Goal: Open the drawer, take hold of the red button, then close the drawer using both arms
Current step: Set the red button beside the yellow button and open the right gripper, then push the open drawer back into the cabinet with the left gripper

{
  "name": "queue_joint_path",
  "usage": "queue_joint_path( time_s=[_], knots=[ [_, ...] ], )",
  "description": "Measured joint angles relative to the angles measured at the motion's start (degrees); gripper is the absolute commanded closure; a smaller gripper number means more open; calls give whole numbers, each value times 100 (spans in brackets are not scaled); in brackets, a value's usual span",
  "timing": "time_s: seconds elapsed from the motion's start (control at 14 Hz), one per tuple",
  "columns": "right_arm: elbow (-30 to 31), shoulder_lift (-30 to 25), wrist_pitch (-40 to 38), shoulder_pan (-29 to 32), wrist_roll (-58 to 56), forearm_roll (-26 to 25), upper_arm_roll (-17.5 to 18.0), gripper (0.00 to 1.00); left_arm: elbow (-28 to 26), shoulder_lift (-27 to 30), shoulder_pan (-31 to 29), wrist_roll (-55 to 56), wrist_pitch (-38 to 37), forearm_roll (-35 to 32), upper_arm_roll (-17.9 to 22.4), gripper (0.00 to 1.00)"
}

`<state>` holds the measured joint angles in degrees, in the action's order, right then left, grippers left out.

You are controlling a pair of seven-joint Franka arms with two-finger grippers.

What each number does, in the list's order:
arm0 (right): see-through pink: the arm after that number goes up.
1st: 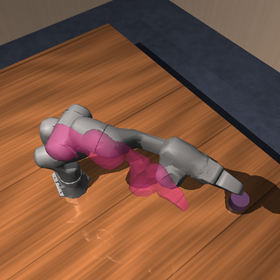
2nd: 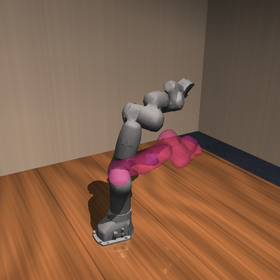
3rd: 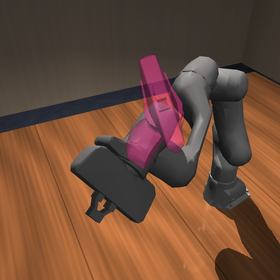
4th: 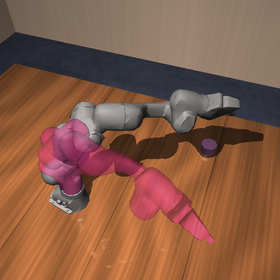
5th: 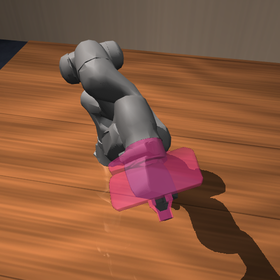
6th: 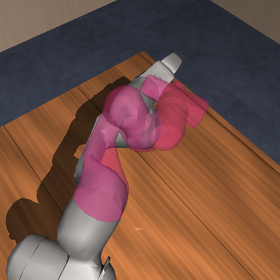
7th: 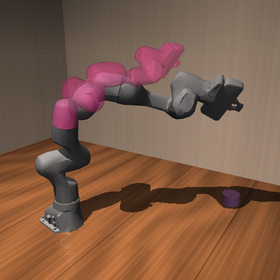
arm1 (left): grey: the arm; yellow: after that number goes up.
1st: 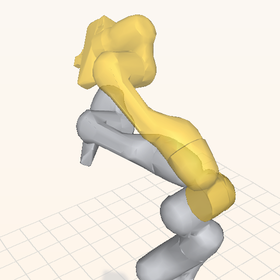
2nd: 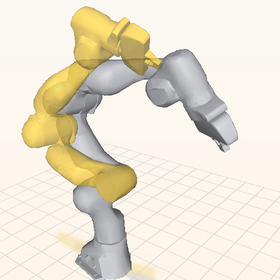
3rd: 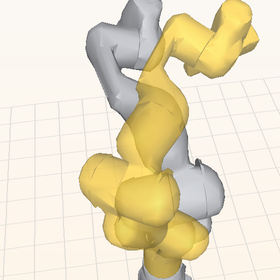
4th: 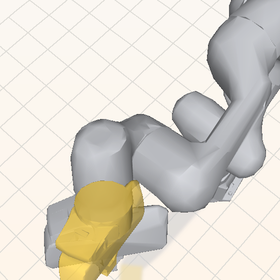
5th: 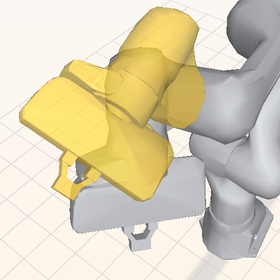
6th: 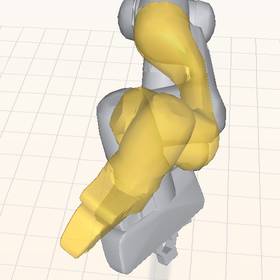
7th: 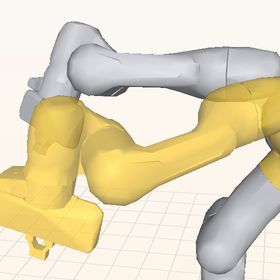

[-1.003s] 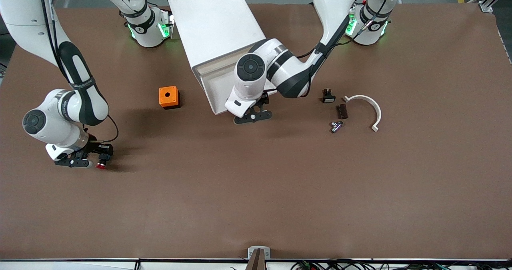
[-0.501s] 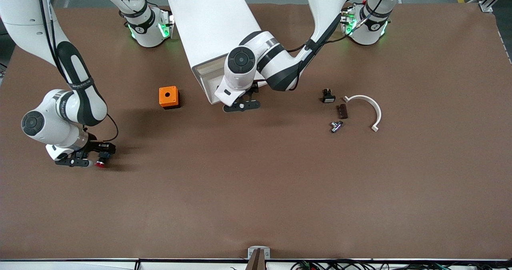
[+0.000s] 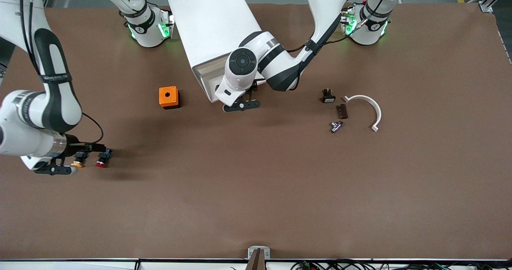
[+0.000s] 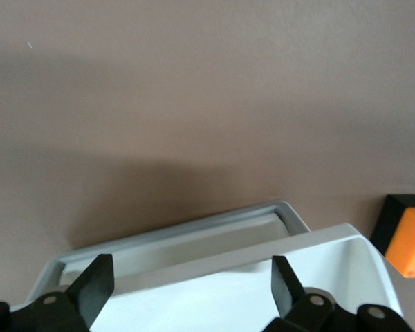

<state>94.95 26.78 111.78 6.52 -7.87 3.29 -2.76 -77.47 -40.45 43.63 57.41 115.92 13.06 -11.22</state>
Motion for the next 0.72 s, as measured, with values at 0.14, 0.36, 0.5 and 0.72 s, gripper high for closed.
queue_joint_path(
  time_s=[0.14, 0.36, 0.5, 0.72],
  knots=[
    [-376, -241, -656, 1, 0, 0, 0, 0, -4, -14, 7, 0, 0, 145, -16, 0],
    [-1023, -558, -1732, 1, 1, 0, -1, 0, -38, -30, 39, 0, -1, 184, -39, 0],
    [-1427, -710, -2316, -1, 72, 0, 0, 0, -74, -32, 62, 0, -1, 300, -57, 0],
    [-1668, -963, -2671, -97, 475, -219, 24, 0, -115, -34, 105, 0, -1, 521, -76, 0]
  ],
)
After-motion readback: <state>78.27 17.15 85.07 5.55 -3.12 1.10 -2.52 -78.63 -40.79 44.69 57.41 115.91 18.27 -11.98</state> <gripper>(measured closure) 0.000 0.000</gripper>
